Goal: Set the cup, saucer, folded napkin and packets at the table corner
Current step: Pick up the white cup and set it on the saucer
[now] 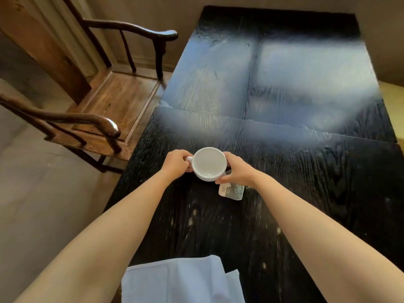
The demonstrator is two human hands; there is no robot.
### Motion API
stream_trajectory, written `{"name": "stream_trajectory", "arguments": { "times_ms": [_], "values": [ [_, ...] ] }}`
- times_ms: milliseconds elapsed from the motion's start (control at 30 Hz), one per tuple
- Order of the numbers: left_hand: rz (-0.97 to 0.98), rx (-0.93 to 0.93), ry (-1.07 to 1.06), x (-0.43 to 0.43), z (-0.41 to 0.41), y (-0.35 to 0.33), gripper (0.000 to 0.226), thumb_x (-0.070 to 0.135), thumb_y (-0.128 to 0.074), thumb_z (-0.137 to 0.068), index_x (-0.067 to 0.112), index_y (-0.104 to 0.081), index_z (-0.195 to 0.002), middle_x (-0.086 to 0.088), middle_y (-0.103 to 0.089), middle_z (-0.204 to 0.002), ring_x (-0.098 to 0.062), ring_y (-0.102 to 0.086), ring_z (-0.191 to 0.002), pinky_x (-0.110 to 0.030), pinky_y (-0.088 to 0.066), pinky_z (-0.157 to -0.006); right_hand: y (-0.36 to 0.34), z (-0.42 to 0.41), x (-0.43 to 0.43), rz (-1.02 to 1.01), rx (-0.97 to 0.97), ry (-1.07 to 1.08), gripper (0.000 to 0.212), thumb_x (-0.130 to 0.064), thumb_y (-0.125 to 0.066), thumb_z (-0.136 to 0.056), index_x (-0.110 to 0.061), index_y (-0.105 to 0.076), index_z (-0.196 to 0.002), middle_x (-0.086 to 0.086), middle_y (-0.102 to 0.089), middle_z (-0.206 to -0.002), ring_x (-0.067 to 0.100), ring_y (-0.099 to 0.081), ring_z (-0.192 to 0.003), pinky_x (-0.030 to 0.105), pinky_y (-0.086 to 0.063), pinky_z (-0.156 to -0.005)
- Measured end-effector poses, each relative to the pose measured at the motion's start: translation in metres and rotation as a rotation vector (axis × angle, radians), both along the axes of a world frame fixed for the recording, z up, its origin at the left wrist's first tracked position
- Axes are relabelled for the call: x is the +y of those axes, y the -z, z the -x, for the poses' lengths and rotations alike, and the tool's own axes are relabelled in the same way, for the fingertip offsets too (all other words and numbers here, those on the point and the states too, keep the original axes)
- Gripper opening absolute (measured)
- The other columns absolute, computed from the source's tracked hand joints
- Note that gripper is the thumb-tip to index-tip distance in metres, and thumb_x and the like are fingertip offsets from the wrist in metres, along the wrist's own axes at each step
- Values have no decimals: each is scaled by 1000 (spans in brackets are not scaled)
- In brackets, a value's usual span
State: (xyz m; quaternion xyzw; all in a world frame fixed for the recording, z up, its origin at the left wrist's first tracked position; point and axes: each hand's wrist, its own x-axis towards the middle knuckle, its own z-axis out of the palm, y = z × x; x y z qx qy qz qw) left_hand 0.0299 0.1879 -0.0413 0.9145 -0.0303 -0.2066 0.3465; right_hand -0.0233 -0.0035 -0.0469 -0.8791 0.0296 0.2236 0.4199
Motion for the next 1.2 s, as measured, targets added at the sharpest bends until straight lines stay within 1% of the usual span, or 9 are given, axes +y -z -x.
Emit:
{"name": "stream_trajectory", "arguments": {
  "times_ms": [133,333,533,667,833,933,1033,1133,1200],
  "values": [
    [101,52,-92,-1,2,0,24,-8,-51,-86,-1,-68,-102,-10,-63,-92,-13,-59,-72,-8,-47,-42,-4,3,-1,-23,-37,-8,75,-12,-81,-66,-18,-44,-132,0,-52,-126,17,-48,-116,36,-42,-100],
    [166,98,-101,-8,6,-23,22,-7,-54,-86,-1,-68,-101,-12,-66,-92,-19,-64,-79,-15,-52,-55,-35,19,-6,-120,-1,50,67,-6,-76,-72,-22,-42,-128,-17,-49,-104,5,-51,-97,22,-42,-84],
    [310,168,-95,-22,20,-65,19,-10,-57,-83,-2,-69,-96,-20,-69,-97,-27,-68,-81,-19,-57,-53,-76,55,-20,-312,-18,191,73,0,-71,-74,-28,-38,-132,-5,-54,-118,17,-54,-113,35,-51,-95],
    [371,194,-24,-43,39,-98,18,-11,-57,-83,-1,-69,-91,-18,-68,-92,-28,-69,-83,-20,-58,-53,-106,91,-32,-356,-71,279,74,0,-73,-74,-26,-38,-134,1,-53,-127,19,-53,-116,37,-50,-97],
    [376,188,130,-82,78,-138,20,-13,-54,-82,-8,-67,-97,-13,-65,-79,-22,-64,-70,-14,-54,-46,-143,153,-53,-356,-156,392,69,-8,-74,-77,-30,-38,-132,-9,-53,-123,6,-54,-110,10,-51,-75],
    [370,174,224,-110,104,-151,19,-12,-56,-81,-8,-66,-96,-11,-64,-75,-21,-62,-66,-15,-53,-45,-160,196,-67,-323,-214,484,69,-14,-76,-76,-33,-38,-131,-11,-52,-124,5,-53,-111,10,-49,-76],
    [344,130,321,-143,132,-159,12,-5,-66,-78,4,-68,-86,-12,-66,-83,-21,-64,-72,-21,-58,-54,-172,240,-84,-295,-253,574,67,-15,-76,-76,-38,-38,-126,-14,-52,-123,5,-52,-113,15,-47,-85],
    [321,85,411,-174,162,-167,17,-1,-71,-73,14,-63,-73,-12,-68,-83,-16,-64,-68,-29,-60,-65,-183,286,-99,-280,-285,658,67,-12,-76,-76,-37,-39,-126,-16,-53,-119,1,-54,-109,9,-48,-79],
    [305,63,480,-194,185,-174,17,1,-72,-72,15,-61,-73,-7,-67,-77,-9,-60,-60,-17,-55,-51,-189,315,-108,-267,-306,714,69,-8,-75,-76,-29,-40,-132,-13,-55,-119,-3,-55,-105,4,-47,-75]
  ]
}}
